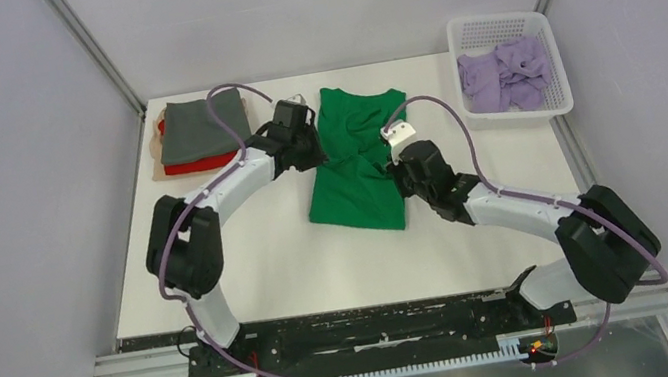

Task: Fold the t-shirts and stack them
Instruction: Fold the folded rectangular tshirt in 1/3 of the way, then grab one side of the 2/3 rectangular tshirt with both arms, then fold the long partially folded tshirt into a neat square, then smooth out wrinkles on the folded tshirt

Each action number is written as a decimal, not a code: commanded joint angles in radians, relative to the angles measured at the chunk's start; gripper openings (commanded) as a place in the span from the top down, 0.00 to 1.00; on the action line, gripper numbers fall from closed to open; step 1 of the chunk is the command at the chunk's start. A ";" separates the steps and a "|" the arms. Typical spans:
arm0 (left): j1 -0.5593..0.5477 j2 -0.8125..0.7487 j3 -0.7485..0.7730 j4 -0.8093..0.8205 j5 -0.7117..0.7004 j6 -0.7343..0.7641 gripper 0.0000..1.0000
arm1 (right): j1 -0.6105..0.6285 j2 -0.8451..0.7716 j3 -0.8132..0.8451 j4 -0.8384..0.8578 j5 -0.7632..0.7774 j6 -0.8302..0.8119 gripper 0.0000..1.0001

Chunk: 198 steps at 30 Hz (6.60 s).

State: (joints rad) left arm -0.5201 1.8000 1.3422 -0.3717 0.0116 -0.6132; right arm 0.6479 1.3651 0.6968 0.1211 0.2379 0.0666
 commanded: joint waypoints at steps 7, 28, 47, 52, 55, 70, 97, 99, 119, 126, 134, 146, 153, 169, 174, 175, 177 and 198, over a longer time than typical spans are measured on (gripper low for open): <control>0.044 0.111 0.124 0.011 0.036 0.089 0.96 | -0.087 0.114 0.080 0.075 -0.056 -0.011 1.00; 0.074 0.214 0.237 -0.013 0.021 0.109 0.00 | -0.186 0.253 0.161 0.089 -0.085 0.035 0.08; 0.072 -0.363 -0.485 0.165 0.088 -0.074 0.00 | -0.192 -0.204 -0.273 0.193 -0.391 0.154 0.02; 0.071 -0.368 -0.561 0.206 0.155 -0.088 0.04 | -0.187 -0.218 -0.338 0.174 -0.472 0.188 0.02; 0.071 -0.335 -0.567 0.218 0.157 -0.089 0.14 | -0.175 -0.220 -0.358 0.156 -0.480 0.187 0.02; 0.051 -0.130 -0.520 0.228 0.200 -0.099 0.59 | -0.074 -0.111 -0.284 0.049 -0.346 0.104 0.17; 0.038 -0.286 -0.622 0.261 0.185 -0.174 0.98 | 0.111 0.019 -0.193 -0.029 -0.207 0.072 0.95; 0.038 -0.385 -0.663 0.235 0.181 -0.180 0.98 | 0.120 -0.041 -0.205 -0.044 -0.320 0.069 0.98; 0.032 -1.171 -0.598 -0.213 0.024 -0.131 0.98 | 0.154 -0.345 -0.134 -0.137 -0.874 0.146 1.00; 0.034 -1.002 -0.537 -0.115 -0.122 -0.112 0.98 | 0.041 -0.265 -0.071 -0.079 -0.835 0.172 1.00; 0.050 -0.739 -0.432 0.004 -0.165 -0.058 0.98 | -0.078 -0.113 0.035 -0.050 -0.843 0.167 1.00; 0.113 -0.391 -0.265 0.127 -0.085 -0.001 0.98 | -0.218 0.052 0.128 -0.026 -0.850 0.155 1.00; 0.142 -0.199 -0.158 0.147 -0.030 0.020 0.98 | -0.260 0.181 0.154 0.064 -0.872 0.191 1.00; 0.169 0.075 0.111 0.063 0.043 0.079 0.04 | -0.340 0.330 0.267 0.093 -0.742 0.213 0.28; 0.167 0.064 0.143 0.044 0.125 0.099 0.00 | -0.345 0.283 0.258 0.116 -0.680 0.230 0.02; 0.169 0.064 0.141 0.048 0.169 0.098 0.00 | -0.346 0.273 0.246 0.135 -0.707 0.235 0.02; 0.168 0.066 0.125 0.078 0.271 0.086 0.00 | -0.341 0.259 0.222 0.181 -0.771 0.257 0.02; 0.167 0.209 -0.095 0.142 0.243 -0.037 0.00 | -0.280 0.580 0.241 0.188 -0.815 0.229 0.02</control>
State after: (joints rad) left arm -0.3538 2.0388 1.3758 -0.1783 0.3252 -0.5976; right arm 0.3672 1.8988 0.9298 0.3641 -0.6380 0.3584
